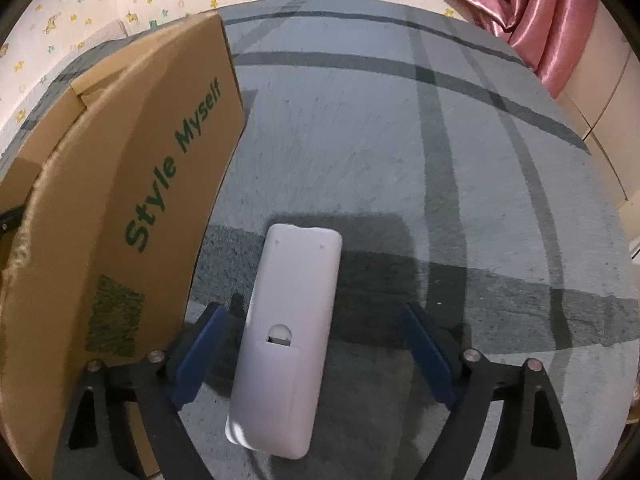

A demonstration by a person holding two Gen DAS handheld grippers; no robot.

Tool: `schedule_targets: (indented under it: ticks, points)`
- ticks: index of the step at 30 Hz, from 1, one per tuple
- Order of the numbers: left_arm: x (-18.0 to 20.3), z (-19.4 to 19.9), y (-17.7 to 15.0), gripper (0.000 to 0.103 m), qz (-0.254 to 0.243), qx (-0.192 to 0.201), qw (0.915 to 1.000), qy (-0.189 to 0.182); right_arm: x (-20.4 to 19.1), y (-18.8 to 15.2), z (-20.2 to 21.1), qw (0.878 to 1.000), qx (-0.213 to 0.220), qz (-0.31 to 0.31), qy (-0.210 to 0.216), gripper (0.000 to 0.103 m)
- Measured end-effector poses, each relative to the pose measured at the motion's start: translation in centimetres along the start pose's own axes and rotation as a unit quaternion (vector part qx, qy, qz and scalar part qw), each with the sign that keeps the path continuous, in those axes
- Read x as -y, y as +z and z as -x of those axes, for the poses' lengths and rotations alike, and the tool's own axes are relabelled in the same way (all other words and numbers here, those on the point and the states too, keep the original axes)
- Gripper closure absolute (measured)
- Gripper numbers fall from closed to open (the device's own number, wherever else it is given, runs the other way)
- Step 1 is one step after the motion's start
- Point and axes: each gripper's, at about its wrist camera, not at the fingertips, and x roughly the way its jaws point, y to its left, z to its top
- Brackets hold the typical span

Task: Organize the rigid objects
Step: 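Close the right gripper on the white power bank and lift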

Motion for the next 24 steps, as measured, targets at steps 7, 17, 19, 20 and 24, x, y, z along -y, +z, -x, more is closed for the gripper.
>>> schedule_targets:
  ticks: [7, 17, 19, 20, 24]
  points:
    - [0.0, 0.0, 0.0, 0.086, 0.0, 0.0, 1.0, 0.0, -0.6, -0.7, -1.8, 1.0, -0.018, 0.008, -0.006, 0.024]
    - [0.0, 0.1, 0.0, 0.086, -0.001, 0.0, 1.0, 0.001, -1.1, -1.0, -1.0, 1.0, -0.01, 0.003, 0.003, 0.051]
    - [0.0, 0.1, 0.0, 0.086, -0.001, 0.0, 1.0, 0.002, -0.9, -0.5, -0.8, 1.0, -0.01, -0.003, 0.007, 0.052]
    - [0.1, 0.1, 0.0, 0.086, -0.001, -0.001, 1.0, 0.002, -0.9, -0.5, -0.7, 1.0, -0.009, -0.003, 0.007, 0.052]
    - [0.0, 0.0, 0.0, 0.086, -0.001, -0.001, 1.0, 0.003, -1.2, -0.6, 0.1, 1.0, -0.005, -0.004, 0.005, 0.053]
